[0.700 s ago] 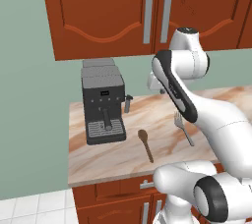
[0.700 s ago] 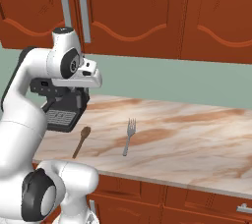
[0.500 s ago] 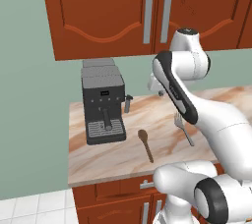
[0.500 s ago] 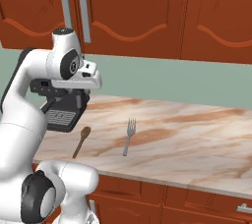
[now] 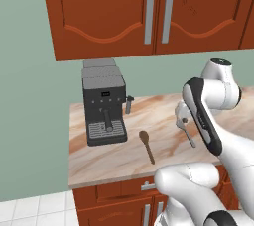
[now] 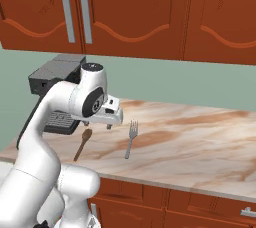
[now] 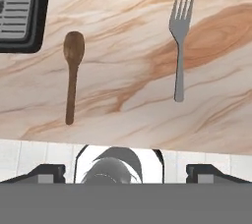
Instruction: Take the fork and place it on the left side of the plate. Then take the spoon and place it on the right side of the plate. Make sure they're directly next to the plate.
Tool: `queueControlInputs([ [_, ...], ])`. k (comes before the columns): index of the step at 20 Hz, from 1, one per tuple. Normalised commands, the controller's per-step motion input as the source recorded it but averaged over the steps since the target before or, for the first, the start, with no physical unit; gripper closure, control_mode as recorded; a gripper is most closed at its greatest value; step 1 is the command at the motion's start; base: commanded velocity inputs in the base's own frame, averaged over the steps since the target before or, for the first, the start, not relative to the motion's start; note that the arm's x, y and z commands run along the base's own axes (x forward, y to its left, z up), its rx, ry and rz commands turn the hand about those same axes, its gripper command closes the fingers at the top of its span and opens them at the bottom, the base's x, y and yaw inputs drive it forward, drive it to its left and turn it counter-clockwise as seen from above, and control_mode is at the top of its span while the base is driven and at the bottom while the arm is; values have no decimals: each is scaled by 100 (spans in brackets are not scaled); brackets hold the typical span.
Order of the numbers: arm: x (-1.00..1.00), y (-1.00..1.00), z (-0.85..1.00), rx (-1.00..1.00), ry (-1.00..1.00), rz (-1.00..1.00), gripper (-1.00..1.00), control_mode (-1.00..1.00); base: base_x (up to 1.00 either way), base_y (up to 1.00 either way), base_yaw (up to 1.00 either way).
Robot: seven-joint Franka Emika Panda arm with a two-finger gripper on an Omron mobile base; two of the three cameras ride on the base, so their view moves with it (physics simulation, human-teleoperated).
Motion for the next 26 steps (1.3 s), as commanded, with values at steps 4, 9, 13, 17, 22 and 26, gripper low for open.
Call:
queueControlInputs([
  [4, 2, -84, -65, 2, 19, 0, -100, -100, 0, 0, 0],
  [9, 42, -41, -63, 0, 11, 4, -100, -100, 0, 0, 0],
  [13, 52, -15, -53, 0, 7, 7, -100, -100, 0, 0, 0],
  [17, 38, 0, -52, 0, 3, 4, -100, -100, 0, 0, 0],
  [22, 26, 0, -28, 0, 0, 0, -100, -100, 0, 0, 0],
  [26, 11, -11, -6, 0, 0, 0, -100, -100, 0, 0, 0],
])
